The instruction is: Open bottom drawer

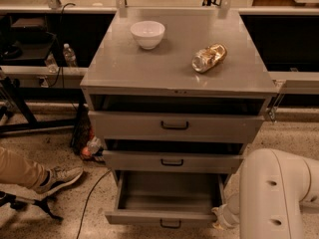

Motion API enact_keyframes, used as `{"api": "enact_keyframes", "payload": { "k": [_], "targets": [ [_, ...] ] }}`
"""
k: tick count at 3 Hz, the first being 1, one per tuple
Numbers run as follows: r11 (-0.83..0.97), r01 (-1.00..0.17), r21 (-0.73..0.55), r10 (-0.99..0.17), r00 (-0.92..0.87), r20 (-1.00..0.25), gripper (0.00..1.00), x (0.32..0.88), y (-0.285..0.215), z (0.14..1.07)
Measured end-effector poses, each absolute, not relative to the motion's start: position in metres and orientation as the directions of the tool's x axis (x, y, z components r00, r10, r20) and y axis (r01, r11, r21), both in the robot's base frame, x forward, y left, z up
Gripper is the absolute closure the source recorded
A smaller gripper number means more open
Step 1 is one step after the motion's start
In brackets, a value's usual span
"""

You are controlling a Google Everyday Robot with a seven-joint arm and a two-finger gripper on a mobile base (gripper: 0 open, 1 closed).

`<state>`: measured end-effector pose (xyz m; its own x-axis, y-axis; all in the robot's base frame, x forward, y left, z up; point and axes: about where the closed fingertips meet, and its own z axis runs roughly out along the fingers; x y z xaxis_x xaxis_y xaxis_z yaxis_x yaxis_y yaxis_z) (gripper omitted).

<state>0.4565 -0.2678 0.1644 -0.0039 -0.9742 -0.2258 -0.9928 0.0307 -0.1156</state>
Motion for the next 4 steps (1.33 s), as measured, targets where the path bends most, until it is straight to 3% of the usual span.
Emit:
{"api": "enact_keyframes", "payload": {
  "k": [3, 4],
  "targets": [
    [0.017, -0.994, -0.106, -0.975, 0.006, -0.221, 0.15, 0.4536, -0.2632, 0.1604],
    [0.003, -0.995, -0.104, -0.979, 0.018, -0.201, 0.0, 0.4471, -0.2598, 0.159]
  ]
}}
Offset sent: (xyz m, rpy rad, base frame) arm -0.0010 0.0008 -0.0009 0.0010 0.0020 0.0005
